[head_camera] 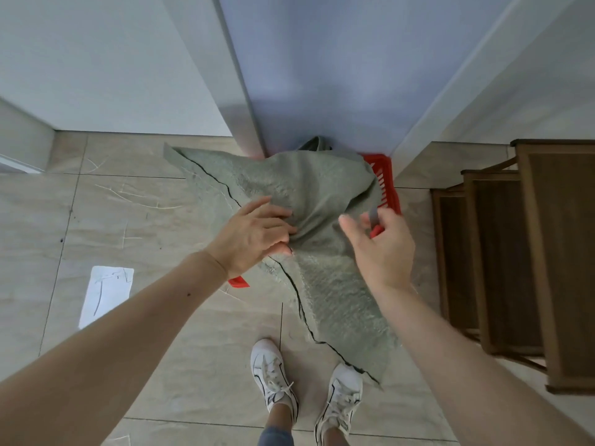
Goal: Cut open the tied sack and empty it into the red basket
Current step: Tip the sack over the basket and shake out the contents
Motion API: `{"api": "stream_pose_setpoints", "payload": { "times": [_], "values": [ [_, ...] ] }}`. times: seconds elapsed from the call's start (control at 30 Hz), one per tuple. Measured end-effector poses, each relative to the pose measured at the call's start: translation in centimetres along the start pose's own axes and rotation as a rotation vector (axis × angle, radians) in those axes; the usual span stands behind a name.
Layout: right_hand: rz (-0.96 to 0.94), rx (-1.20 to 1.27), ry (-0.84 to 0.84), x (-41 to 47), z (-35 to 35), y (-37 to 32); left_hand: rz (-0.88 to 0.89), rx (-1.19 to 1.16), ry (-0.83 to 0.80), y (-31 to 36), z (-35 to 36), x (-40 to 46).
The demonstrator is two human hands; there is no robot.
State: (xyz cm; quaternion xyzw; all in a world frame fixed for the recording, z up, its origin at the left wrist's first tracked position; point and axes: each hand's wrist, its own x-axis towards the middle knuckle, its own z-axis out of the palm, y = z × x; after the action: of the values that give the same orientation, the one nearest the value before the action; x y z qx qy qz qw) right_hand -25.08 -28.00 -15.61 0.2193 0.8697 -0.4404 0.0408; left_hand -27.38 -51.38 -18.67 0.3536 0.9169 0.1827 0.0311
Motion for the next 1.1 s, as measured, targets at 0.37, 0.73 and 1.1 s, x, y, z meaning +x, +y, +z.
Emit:
{"api": "stream_pose_setpoints", "payload": {
  "times": [0.37, 0.73, 1.1],
  "values": [
    [-0.196, -0.102, 0.013, -8.9, 0.6, 4.0, -0.145, -0.1, 0.195, 4.2, -3.6, 2.4],
    [-0.303, -0.108, 0.041, -6.8, -1.6, 2.0, -0.678, -0.785, 0.206, 8.7, -6.1, 3.4],
    [-0.299, 0.014, -0.255, -4.7, -7.8, -1.8, -1.033, -1.46, 0.188, 10.5, -7.7, 4.3]
  ]
}}
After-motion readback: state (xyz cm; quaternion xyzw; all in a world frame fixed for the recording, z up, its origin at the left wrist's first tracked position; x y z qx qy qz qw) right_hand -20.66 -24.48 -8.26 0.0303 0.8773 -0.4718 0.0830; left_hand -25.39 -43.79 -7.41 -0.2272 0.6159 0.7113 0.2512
